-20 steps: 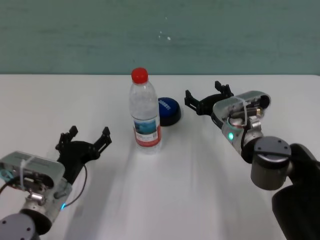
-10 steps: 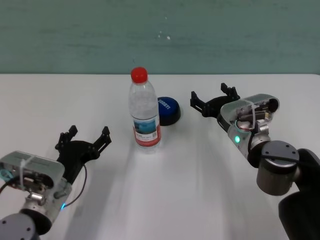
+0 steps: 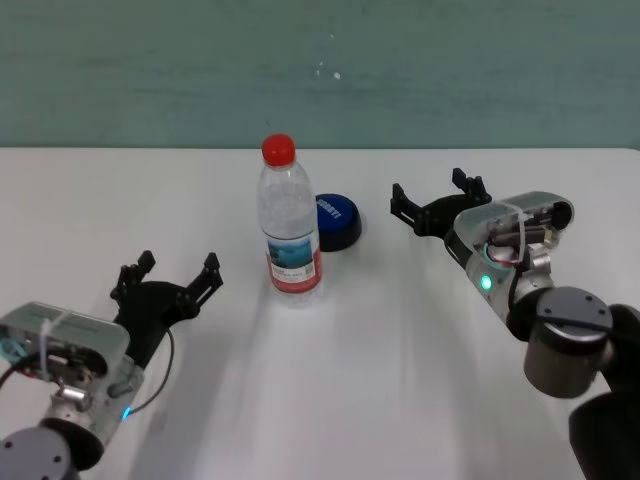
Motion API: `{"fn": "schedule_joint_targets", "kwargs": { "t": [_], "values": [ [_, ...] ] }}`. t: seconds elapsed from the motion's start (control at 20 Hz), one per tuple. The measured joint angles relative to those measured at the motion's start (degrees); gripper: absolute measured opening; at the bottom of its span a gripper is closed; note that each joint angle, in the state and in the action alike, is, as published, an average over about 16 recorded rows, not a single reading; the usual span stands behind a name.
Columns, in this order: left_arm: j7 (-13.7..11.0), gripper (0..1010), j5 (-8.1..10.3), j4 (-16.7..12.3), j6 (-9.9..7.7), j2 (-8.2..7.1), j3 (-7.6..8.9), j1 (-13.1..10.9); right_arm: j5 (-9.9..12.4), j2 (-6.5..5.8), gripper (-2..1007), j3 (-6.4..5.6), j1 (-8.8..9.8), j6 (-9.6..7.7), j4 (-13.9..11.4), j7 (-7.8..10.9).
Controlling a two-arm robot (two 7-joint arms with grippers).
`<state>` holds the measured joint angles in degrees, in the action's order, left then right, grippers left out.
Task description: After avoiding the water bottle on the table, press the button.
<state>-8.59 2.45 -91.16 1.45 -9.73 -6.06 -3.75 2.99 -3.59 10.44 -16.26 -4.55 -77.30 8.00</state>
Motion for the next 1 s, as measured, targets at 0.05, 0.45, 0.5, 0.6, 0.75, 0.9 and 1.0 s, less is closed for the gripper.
{"fn": "schedule_joint_targets", "kwargs": {
  "t": [0.05,0.45,0.5,0.6,0.75,0.9,1.0],
  "values": [
    [0.0,1005,0.00,0.0,0.00,0.00,0.00,0.0,0.1,-0.07,1003,-0.07,0.18,-0.03,-0.2,0.00],
    [0.0,1004,0.00,0.0,0.00,0.00,0.00,0.0,0.9,-0.57,1003,-0.69,1.99,-0.19,-2.4,-0.11],
    [0.0,1004,0.00,0.0,0.00,0.00,0.00,0.0,1.0,-0.62,1003,-0.78,2.25,-0.20,-2.7,-0.14],
    [0.0,1004,0.00,0.0,0.00,0.00,0.00,0.0,1.1,-0.74,1003,-0.98,2.79,-0.22,-3.3,-0.22],
    [0.0,1004,0.00,0.0,0.00,0.00,0.00,0.0,1.4,-0.92,1003,-1.29,3.64,-0.25,-4.3,-0.36],
    [0.0,1004,0.00,0.0,0.00,0.00,0.00,0.0,1.6,-1.09,1003,-1.62,4.54,-0.31,-5.3,-0.52],
    [0.0,1004,0.00,0.0,0.00,0.00,0.00,0.0,1.8,-1.19,1003,-1.82,5.14,-0.34,-6.0,-0.62]
  ]
}}
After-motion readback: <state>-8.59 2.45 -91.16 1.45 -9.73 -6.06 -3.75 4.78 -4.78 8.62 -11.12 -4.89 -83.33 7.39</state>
